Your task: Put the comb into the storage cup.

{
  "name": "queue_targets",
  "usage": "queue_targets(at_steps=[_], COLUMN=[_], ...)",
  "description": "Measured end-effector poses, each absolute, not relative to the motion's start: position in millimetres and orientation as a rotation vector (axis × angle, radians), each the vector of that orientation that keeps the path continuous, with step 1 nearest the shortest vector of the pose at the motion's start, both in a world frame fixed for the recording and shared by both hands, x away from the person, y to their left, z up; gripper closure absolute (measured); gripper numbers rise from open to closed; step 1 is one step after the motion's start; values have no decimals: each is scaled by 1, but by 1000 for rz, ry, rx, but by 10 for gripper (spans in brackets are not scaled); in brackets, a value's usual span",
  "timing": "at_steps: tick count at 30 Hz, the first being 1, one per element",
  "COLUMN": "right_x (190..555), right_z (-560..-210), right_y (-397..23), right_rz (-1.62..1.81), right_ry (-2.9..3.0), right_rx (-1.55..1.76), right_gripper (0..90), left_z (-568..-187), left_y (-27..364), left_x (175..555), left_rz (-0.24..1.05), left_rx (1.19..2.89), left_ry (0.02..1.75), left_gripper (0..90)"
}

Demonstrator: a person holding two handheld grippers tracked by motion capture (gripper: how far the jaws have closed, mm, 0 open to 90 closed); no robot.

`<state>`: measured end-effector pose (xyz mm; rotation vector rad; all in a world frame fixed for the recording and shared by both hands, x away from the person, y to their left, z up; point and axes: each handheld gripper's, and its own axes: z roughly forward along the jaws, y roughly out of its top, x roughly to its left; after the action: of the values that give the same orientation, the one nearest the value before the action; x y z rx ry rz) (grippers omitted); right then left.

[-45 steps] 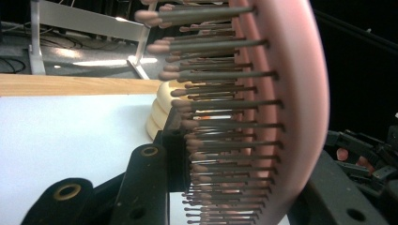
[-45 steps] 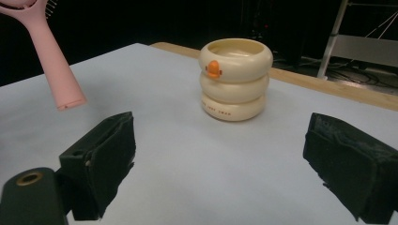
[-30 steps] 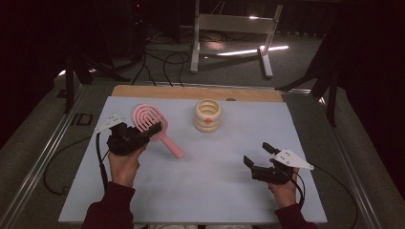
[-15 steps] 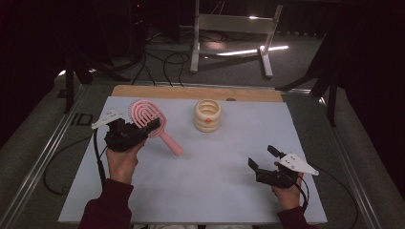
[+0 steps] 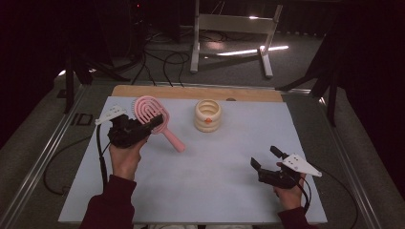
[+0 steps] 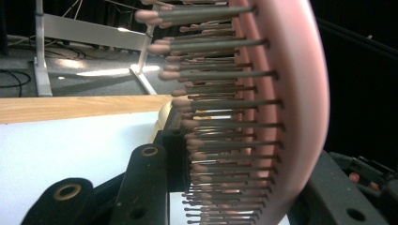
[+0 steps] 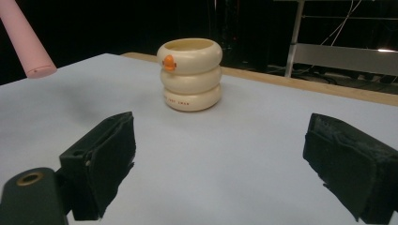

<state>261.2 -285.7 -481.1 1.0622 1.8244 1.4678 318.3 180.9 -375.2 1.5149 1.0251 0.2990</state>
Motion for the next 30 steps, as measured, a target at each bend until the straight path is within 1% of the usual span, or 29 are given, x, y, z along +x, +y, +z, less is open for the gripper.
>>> queue_targets(at_steps=[30], right_x=[261], right_z=[-483], right_y=[-288], right_rz=[1470], right_ry=[1815], right_rx=[1072], right_gripper=[97], left_z=[-347], left_y=[179], left_x=[340], left_rz=[334], left_rx=[1513], left_ry=[1007], left_gripper=[642])
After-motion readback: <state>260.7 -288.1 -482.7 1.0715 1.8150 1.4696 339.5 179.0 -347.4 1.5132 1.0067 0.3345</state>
